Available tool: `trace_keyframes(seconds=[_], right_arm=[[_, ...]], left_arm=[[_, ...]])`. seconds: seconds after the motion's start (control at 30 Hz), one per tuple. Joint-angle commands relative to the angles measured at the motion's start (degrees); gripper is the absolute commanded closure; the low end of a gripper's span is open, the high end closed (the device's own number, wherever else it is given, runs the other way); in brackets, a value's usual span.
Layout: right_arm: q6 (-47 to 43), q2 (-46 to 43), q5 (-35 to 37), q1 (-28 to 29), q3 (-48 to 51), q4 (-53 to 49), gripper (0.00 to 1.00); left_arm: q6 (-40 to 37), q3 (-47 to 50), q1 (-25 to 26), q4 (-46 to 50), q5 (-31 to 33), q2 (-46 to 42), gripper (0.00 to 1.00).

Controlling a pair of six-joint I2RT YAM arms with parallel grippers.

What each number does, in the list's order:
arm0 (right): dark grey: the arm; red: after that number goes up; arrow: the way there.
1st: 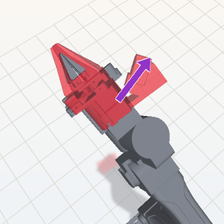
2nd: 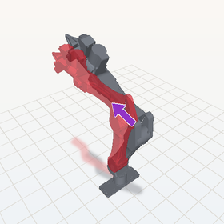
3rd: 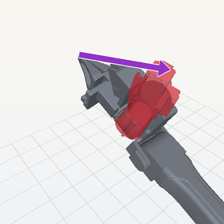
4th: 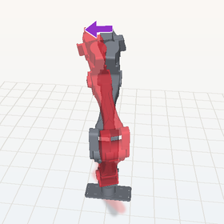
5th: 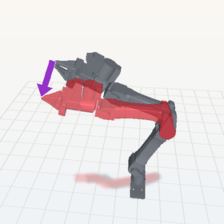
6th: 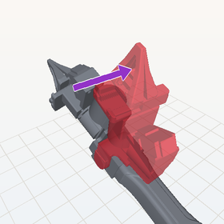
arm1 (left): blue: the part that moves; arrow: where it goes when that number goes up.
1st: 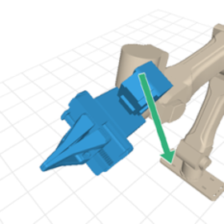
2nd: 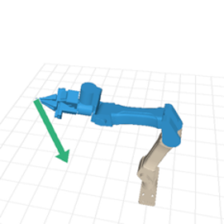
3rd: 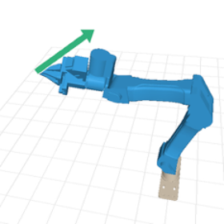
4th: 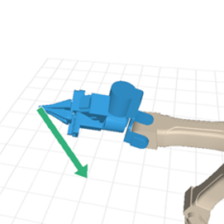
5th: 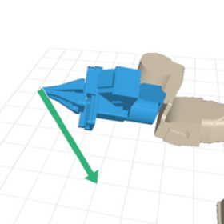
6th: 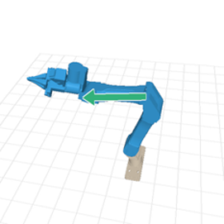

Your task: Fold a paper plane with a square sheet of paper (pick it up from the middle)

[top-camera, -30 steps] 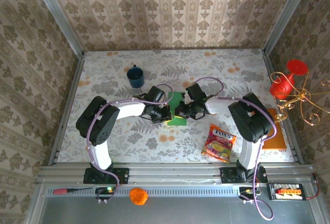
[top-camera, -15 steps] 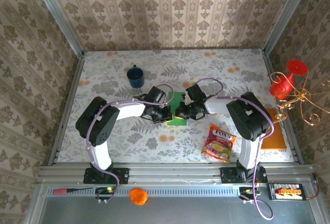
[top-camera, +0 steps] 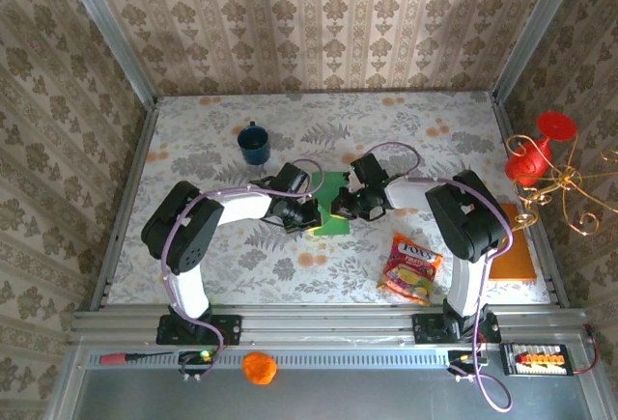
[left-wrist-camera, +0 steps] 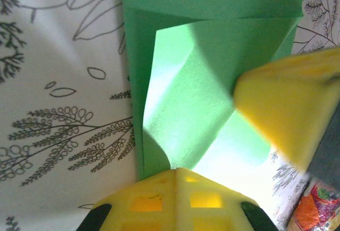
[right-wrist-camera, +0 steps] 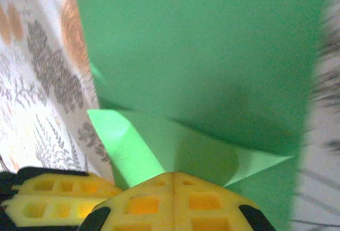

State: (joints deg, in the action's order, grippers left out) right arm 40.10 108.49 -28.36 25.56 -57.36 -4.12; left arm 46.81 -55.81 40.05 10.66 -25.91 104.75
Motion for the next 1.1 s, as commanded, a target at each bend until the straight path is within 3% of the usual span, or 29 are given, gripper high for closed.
trace_keyframes(seconds=[0.0,0.2,0.43,0.6,0.77,1.07], right_arm=[[-1.52,1.06,4.42,-4.32,-0.61,0.15,1.0],[-1.88,0.85,3.73,-9.29,-1.88,-0.83,1.0],[-3.52,-5.71,3.72,-8.07,-2.61,-4.96,1.0],[-2.75,-11.54,5.83,-4.58,0.73,-7.5,0.83],[3.14,-14.01,4.89,-3.85,6.13,-4.51,0.66],[12.71,-11.18,-1.05,-2.63,10.28,5.16,0.6]], left_arm=[[1.5,4.21,-0.24,11.37,3.68,3.0,1.0],[0.72,3.9,-0.24,11.06,3.34,2.94,1.0],[-1.15,-0.79,-0.37,8.82,2.8,-0.01,1.0],[1.17,-2.16,-0.83,2.18,4.2,-5.83,0.85],[3.51,0.25,-1.7,-5.5,5.14,-8.2,0.77],[3.86,-1.83,-2.23,-10.4,2.16,-4.11,0.75]])
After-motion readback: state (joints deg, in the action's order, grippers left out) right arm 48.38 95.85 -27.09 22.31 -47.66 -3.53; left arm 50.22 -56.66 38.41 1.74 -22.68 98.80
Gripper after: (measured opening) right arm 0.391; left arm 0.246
